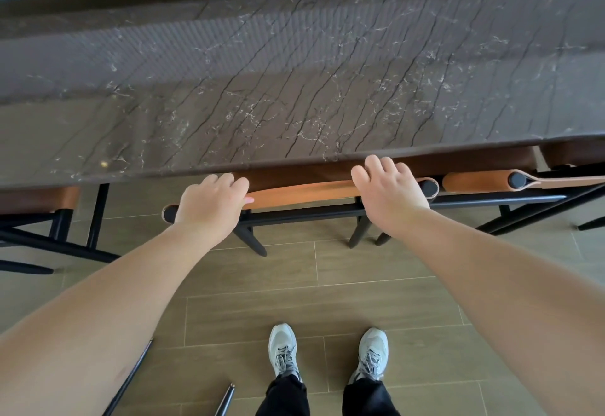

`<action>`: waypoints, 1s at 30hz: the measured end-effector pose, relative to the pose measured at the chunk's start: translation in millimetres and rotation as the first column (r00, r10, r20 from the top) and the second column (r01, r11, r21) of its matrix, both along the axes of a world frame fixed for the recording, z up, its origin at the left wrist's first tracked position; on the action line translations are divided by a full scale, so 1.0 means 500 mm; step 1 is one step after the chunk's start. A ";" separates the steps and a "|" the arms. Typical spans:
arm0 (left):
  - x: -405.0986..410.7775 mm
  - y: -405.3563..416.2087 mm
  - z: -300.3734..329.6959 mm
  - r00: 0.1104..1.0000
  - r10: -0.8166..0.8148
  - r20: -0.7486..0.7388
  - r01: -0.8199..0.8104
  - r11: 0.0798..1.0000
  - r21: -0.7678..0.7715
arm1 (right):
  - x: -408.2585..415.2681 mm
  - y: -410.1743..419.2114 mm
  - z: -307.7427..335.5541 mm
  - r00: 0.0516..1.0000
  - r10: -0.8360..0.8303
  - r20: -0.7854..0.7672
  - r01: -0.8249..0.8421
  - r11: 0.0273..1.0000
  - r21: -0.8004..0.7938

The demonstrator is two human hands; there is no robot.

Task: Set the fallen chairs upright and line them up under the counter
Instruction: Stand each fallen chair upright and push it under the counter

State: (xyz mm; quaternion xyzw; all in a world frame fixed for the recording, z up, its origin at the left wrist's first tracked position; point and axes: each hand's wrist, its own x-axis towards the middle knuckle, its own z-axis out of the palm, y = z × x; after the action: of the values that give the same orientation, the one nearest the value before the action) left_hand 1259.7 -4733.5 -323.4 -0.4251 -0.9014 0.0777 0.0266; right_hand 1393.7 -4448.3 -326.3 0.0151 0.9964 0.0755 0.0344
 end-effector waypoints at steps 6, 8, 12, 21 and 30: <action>0.038 0.014 0.022 0.987 0.159 -0.024 -0.161 0.976 -0.146 | 0.015 -0.030 0.045 0.975 -0.093 0.203 0.086 0.995 0.040; 0.059 0.010 0.030 0.979 0.203 0.035 -0.194 0.966 -0.172 | 0.027 -0.052 0.060 0.970 -0.100 0.222 0.095 0.995 0.033; 0.115 -0.011 0.062 0.952 0.195 0.236 -0.231 0.963 0.138 | 0.057 -0.114 0.101 0.985 -0.084 0.152 0.102 0.988 -0.115; 0.219 -0.056 0.169 0.413 0.022 0.911 -0.861 0.337 0.382 | 0.095 -0.255 0.191 0.798 -0.477 0.368 0.553 0.336 -0.763; 0.326 -0.135 0.250 0.225 -0.237 0.945 -0.969 0.047 0.243 | 0.155 -0.359 0.265 0.821 -0.367 0.437 0.379 -0.220 -0.899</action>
State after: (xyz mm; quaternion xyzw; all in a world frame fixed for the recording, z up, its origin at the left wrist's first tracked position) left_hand 1422.6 -4800.9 -198.2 0.0793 -0.6736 -0.7002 -0.2229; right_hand 1471.2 -4628.0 -193.9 0.2822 0.6721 -0.6820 0.0591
